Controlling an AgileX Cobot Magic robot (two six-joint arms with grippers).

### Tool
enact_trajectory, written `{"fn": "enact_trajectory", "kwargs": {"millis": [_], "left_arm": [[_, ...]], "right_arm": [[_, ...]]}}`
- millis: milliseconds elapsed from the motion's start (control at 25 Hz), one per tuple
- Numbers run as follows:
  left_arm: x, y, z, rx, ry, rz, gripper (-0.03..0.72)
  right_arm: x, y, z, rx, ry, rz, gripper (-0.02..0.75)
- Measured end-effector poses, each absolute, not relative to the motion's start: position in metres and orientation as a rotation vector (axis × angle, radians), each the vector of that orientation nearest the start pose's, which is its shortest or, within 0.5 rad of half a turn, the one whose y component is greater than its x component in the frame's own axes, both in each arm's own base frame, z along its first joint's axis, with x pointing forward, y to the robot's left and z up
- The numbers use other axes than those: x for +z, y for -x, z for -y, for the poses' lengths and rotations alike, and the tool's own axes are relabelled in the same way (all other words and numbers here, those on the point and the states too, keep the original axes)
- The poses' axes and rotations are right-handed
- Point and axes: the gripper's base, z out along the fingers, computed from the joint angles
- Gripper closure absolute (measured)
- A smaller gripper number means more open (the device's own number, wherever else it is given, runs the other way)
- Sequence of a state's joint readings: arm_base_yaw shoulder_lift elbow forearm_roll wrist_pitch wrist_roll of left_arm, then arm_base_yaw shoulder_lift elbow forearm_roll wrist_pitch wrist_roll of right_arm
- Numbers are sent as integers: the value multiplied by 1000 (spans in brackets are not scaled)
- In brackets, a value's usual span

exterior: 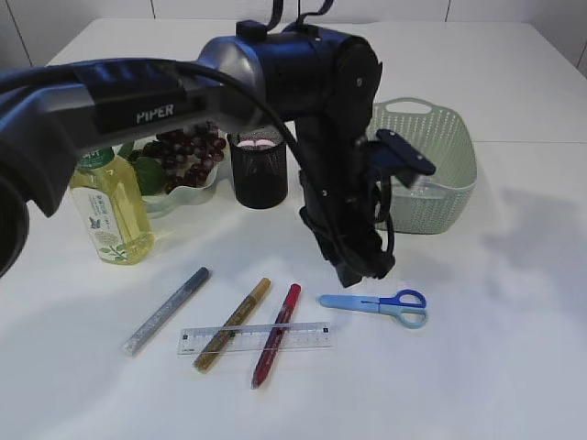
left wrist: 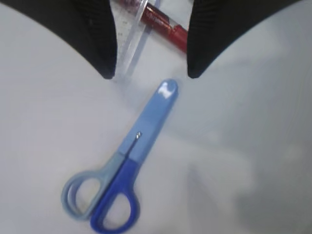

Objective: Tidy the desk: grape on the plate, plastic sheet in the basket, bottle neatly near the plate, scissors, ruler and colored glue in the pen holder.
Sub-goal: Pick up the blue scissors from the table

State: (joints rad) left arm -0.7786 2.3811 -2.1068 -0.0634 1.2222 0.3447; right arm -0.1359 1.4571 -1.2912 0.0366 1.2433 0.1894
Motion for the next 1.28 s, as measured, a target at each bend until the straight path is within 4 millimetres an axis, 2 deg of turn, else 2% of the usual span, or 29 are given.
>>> {"fn": "enact_trajectory", "kwargs": {"millis": [80,160,320,480,600,920,1120,1280], "left_arm": [[164,-344,345,-98,-1643,-2563,340],[164,-339,340,-87,-1695,-2553,340],[191,-334,336,-104,-1754,-2456,340],[216,-324,338,-225,-1808,-2356,340],[224,-313,338,-235,-1885,-2287,340],[224,-312,335,-110,-1952,-2237,340],[224,-311,336,-142,-1962,-2229,340],[225,-315,340,-130,-2010,-2100,340]], "right_arm": [[322,-278,35,62,-479,-2853,262],[322,-278,35,62,-479,-2853,262],[322,-278,35,62,-479,-2853,262],[322,-278,35,62,-479,-2853,262],[322,-278,35,62,-479,-2853,262],[322,-278,35,62,-479,-2853,262],[322,-278,35,62,-479,-2853,262],[322,-278,35,62,-479,-2853,262]]}}
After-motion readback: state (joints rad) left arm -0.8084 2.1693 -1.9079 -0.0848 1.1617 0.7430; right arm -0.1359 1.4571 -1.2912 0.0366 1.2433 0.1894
